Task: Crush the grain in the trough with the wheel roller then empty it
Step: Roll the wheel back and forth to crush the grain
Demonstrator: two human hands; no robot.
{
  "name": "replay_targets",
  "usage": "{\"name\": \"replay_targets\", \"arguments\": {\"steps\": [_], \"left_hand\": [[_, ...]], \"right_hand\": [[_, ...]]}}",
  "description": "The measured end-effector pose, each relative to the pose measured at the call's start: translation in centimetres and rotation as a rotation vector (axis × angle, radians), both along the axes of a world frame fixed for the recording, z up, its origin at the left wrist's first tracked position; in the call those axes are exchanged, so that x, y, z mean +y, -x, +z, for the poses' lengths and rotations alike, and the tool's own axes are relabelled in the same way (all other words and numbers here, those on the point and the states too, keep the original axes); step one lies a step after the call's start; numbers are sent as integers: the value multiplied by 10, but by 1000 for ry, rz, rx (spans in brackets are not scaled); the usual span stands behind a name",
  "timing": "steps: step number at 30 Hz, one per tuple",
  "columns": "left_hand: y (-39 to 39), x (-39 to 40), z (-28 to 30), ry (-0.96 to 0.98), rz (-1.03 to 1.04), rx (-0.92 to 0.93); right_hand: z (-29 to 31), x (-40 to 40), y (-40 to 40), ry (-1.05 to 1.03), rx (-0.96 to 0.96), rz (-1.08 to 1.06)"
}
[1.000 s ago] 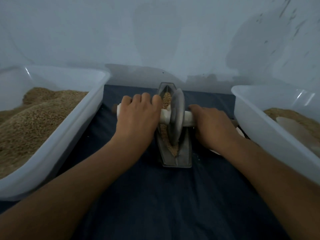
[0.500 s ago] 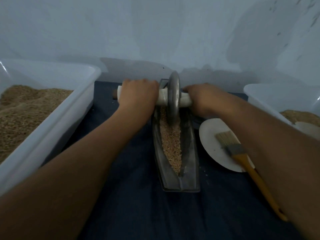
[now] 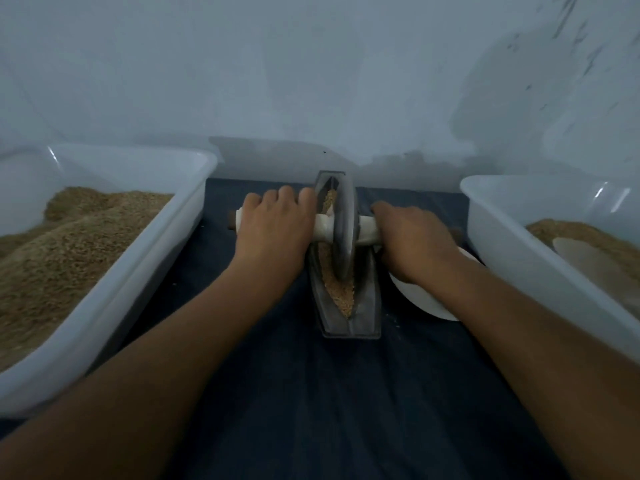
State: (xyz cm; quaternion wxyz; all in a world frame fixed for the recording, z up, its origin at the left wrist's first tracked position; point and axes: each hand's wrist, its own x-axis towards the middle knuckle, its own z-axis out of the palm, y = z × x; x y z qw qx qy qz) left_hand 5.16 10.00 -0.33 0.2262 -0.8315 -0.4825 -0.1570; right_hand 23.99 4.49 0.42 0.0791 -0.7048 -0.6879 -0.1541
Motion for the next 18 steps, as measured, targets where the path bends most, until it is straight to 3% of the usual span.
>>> {"name": "replay_targets", "arguments": {"steps": [9,18], "left_hand": [[15,-41,6,-45,-27,27],[4,7,-3,2,-10,-4]], "right_hand": [[-6,-48,13,-98,-24,-2],[-1,7,3,0,-43,-22]]}}
